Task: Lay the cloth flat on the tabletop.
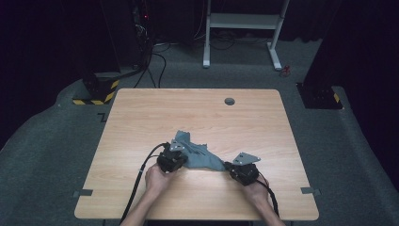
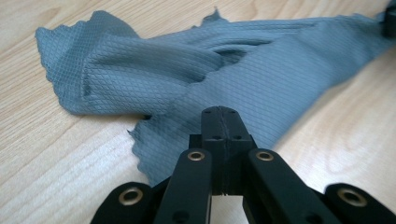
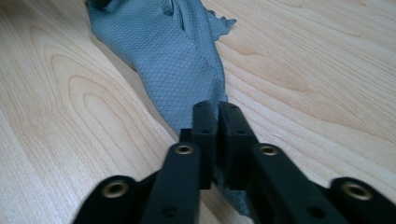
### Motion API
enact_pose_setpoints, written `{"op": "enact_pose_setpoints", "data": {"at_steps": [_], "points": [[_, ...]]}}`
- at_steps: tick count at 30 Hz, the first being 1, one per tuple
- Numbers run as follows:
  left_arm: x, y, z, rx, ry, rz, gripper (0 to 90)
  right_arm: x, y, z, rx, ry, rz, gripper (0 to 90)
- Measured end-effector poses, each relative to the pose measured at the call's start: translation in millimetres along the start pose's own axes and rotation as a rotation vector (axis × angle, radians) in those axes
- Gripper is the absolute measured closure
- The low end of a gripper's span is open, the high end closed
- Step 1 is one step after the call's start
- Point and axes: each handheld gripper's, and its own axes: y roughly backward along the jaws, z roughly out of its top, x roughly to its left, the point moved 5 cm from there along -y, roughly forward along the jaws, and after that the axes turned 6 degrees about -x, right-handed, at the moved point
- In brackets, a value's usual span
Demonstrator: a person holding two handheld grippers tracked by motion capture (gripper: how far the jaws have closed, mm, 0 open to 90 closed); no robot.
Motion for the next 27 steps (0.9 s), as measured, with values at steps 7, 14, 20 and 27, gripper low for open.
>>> {"op": "enact_pose_setpoints", "data": {"at_steps": [7, 14, 20, 27], "points": [[-4.3, 7.2, -3.0, -0.008, -0.004, -0.006, 87.9, 4.6, 1.0, -1.7, -0.003, 0.007, 0.012, 88.1], [9.4, -11.2, 10.7, -0.020, 0.074, 0.057, 60.0, 4.7, 0.7, -1.9, -0.006, 0.001, 0.012, 83.6], [8.7, -28.7, 16.5, 0.032, 0.061, 0.053, 64.8, 5.1, -1.0, -1.8, 0.003, 0.005, 0.018, 87.4], [1.6, -21.1, 14.9, 0.030, -0.004, 0.044, 87.5, 5.3, 0.3, -1.5, -0.002, 0.003, 0.021, 88.0]]}}
